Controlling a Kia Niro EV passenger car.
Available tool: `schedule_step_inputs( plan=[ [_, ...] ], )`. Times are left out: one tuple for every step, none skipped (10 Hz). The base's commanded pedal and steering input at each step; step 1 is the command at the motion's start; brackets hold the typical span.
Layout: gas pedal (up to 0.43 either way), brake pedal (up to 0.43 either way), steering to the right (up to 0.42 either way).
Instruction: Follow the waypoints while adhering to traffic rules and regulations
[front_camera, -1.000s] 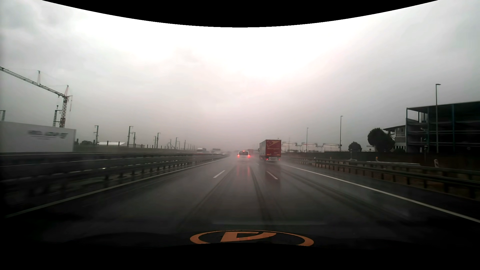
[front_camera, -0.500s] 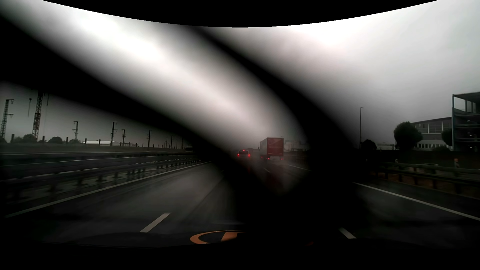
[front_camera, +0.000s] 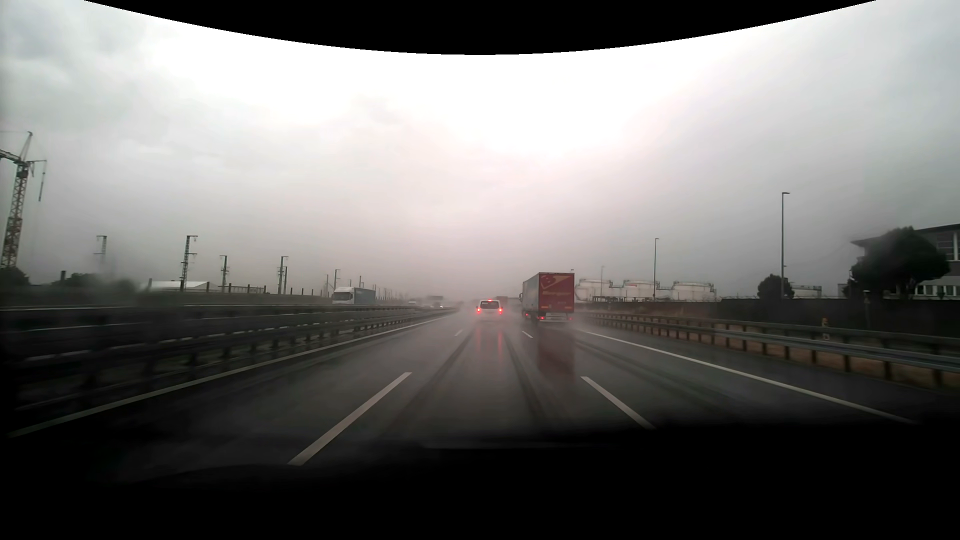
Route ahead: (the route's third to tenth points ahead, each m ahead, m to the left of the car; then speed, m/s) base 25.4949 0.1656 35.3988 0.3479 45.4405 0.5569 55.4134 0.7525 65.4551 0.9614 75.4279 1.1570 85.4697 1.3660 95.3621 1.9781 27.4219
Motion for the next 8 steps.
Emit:
schedule_step_inputs(
  plan=[
    [0.000, 0.000, -0.002],
    [0.000, 0.000, -0.003],
    [0.000, 0.000, -0.002],
    [0.000, 0.000, -0.003],
    [0.000, 0.000, -0.002],
    [0.008, 0.000, -0.002],
    [0.000, 0.000, -0.002],
    [0.000, 0.000, -0.002]
  ],
)
